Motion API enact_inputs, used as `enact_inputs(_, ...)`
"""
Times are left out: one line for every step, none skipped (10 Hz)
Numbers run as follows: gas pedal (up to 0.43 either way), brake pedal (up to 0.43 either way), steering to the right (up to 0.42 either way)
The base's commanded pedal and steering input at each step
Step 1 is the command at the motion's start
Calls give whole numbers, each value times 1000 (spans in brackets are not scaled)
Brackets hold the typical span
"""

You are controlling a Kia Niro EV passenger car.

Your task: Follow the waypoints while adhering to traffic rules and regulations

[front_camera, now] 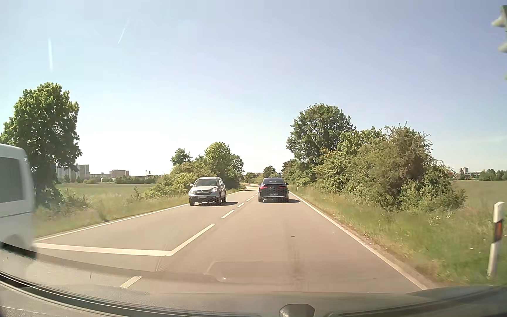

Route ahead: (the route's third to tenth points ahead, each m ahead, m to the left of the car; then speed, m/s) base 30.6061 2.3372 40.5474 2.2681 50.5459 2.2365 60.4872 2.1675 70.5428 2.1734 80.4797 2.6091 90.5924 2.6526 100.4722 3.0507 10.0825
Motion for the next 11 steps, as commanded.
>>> enact_inputs(177, 30, 1)
enact_inputs(177, 30, 1)
enact_inputs(177, 30, 1)
enact_inputs(169, 30, 1)
enact_inputs(169, 30, 1)
enact_inputs(169, 30, 1)
enact_inputs(169, 30, 1)
enact_inputs(169, 30, 1)
enact_inputs(169, 30, 1)
enact_inputs(169, 30, 1)
enact_inputs(169, 30, 1)
